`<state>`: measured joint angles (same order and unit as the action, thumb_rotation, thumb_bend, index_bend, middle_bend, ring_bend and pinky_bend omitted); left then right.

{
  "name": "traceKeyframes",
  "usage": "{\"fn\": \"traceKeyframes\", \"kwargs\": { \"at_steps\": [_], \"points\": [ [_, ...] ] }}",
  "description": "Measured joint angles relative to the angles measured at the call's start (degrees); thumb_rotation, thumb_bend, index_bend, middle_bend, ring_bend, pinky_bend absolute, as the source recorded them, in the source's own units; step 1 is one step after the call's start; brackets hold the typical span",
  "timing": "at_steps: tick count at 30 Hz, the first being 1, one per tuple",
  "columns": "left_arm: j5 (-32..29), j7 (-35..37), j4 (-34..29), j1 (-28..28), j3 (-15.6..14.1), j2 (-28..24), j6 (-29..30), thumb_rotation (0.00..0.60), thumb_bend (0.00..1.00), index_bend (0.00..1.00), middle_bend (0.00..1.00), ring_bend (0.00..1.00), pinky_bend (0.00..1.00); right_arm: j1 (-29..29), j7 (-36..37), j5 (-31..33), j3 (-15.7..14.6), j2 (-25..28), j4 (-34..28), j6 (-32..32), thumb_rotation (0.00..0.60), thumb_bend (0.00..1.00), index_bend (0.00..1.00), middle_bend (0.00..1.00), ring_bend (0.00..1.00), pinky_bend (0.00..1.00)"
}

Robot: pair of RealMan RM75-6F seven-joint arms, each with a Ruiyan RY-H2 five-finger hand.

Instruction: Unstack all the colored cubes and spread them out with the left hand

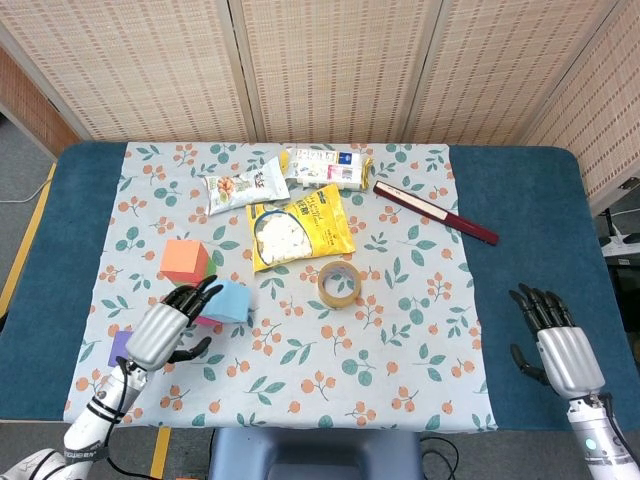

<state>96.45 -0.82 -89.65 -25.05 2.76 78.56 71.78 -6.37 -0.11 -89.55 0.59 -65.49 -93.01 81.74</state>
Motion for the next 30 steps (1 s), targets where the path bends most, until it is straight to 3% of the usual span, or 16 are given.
{"fn": "traceKeyframes", "kwargs": {
  "at_steps": [5,13,21,30],
  "points": [
    [4.6,-1.9,-1.0,-2.8,-0.8,3.1,-0.5,0.600,0.36,0.00,0.00,0.01,0.19,-0.2,0.3,0.0,-0.1,0.1,0.1,-0.5,0.600,0.35,0.00,0.00,0.00,0.00],
    [-0.1,-3.7,1.5,-6.9,0.7,5.0,-8.3,0.600,0.37,0.00,0.00,0.00,0.04,-0.2,0.8,0.0,-0.1,0.4,0.0,-0.6,0.600,0.35,0.00,0.00,0.00,0.00],
    [-5.5,-2.6,7.1,-11.2,2.3,6.7,-15.6,0.600,0.36,0.00,0.00,0.00,0.01,0.0,0.8,-0.8,-0.5,0.6,-0.5,-0.1,0.600,0.35,0.00,0.00,0.00,0.00],
    [-10.5,-5.8,10.5,-13.5,1.7,8.4,-21.3,0.600,0.33,0.00,0.00,0.00,0.00,1.0,0.4,-2.8,-0.9,0.6,-1.0,2.6,0.600,0.35,0.00,0.00,0.00,0.00]
  ]
}}
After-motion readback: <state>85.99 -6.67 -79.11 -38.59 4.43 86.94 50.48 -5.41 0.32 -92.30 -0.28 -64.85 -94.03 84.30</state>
